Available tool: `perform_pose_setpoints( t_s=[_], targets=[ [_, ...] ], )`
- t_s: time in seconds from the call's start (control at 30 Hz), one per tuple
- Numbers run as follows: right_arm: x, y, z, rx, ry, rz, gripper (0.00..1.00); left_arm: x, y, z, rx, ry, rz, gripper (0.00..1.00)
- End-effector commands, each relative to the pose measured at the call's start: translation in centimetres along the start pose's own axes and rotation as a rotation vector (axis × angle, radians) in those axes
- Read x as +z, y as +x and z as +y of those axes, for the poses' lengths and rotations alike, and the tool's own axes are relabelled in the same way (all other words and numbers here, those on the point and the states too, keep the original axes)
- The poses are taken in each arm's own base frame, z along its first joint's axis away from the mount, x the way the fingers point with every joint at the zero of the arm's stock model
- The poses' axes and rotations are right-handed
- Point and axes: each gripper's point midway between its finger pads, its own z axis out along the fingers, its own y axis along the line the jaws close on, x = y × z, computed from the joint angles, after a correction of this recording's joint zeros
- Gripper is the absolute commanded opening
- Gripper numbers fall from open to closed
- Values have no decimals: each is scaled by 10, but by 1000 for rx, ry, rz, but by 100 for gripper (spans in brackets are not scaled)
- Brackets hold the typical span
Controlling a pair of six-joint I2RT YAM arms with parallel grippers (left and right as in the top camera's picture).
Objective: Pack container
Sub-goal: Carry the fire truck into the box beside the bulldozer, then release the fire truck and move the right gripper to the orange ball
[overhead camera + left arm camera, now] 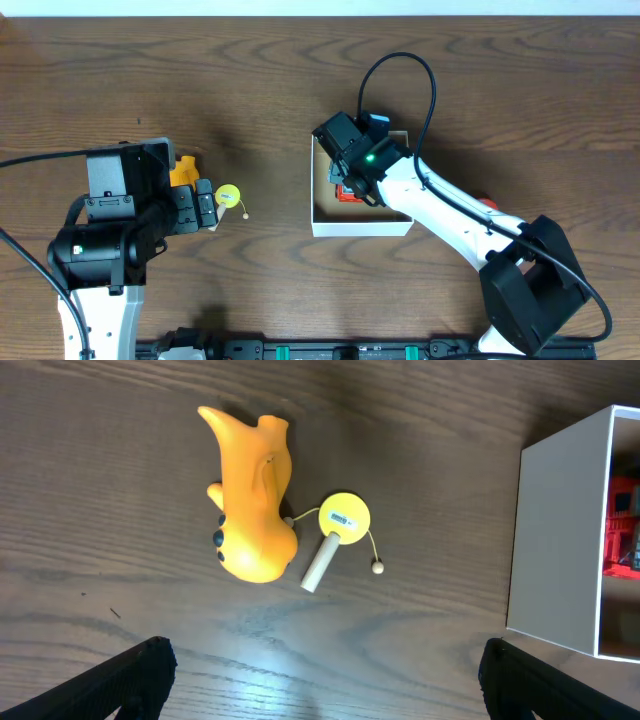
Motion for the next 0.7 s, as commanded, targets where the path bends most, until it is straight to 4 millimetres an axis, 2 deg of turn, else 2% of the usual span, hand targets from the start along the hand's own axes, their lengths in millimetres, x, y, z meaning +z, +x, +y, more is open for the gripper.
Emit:
perform_pose_setpoints(
  t_s=[0.0,0.17,0.27,0.33,0.37,0.53,0.67],
  targets=[
    [-2,-15,9,-45,-21,-49,58,0,1,1,-13,-5,2,98],
    [-9,-26,19,-141,-54,-85,46,0,1,1,-13,-5,2,98],
    [-19,-28,30,-233,-89,-86,33,0,1,1,-13,-5,2,98],
    [-25,-21,36,-296,-115,-59,18,0,1,1,-13,-5,2,98],
    [-26,-16,38,-314,-124,-44,15,0,1,1,-13,-5,2,98],
    [-28,14,36,-385,-121,55,9,0,1,1,-13,-5,2,98],
    [-33,35,43,-491,-169,120,7,0,0,1,-13,-5,1,98]
  ],
)
